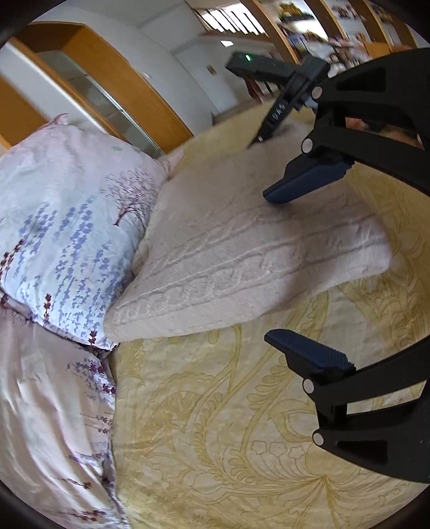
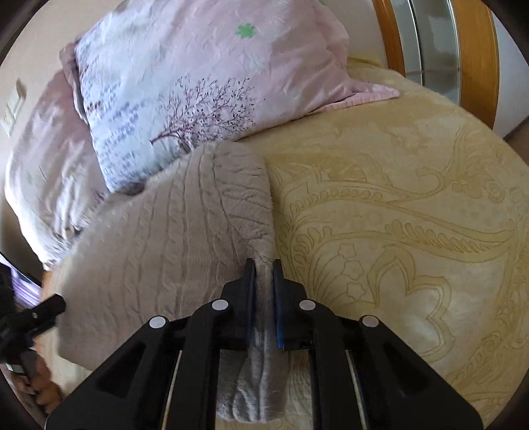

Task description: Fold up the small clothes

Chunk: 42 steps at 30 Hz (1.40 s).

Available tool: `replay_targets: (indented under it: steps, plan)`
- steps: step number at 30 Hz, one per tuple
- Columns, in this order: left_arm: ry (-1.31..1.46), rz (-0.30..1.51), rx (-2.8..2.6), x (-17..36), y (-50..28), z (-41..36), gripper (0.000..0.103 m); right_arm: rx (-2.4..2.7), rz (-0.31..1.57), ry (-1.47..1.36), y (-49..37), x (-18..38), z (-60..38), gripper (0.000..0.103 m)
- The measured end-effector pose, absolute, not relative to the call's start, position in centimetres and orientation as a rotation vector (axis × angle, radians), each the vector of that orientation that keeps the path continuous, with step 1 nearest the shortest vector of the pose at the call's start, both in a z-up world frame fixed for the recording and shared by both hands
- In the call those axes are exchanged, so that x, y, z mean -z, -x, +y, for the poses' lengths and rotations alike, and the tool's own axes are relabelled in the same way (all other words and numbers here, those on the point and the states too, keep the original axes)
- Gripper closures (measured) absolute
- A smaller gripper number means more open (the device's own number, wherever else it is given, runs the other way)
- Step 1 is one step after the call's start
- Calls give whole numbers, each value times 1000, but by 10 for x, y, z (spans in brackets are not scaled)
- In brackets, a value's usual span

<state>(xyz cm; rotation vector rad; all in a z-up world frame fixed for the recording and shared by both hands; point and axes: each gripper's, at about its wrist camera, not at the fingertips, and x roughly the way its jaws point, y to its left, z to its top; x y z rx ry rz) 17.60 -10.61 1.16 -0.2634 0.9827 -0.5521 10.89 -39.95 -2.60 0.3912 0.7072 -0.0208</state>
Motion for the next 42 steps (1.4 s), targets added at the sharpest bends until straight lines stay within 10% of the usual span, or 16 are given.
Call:
replay_targets:
  steps: [5,18,23,42]
  plan:
    - [217,974,533,-12,-176,-111,23,30,623,-426,-91,0,-409,74]
    - [265,1006,557,-12,-185,-106,19,-119,697,-380,-101,4,-385,66]
    - [382,1035,578,-12,-200,-93,19,-164,668,-623,-113,-6,-421,33]
    - [622,1141,667,9,-237,-94,20,-305,877,-844,-175,35,-451,32]
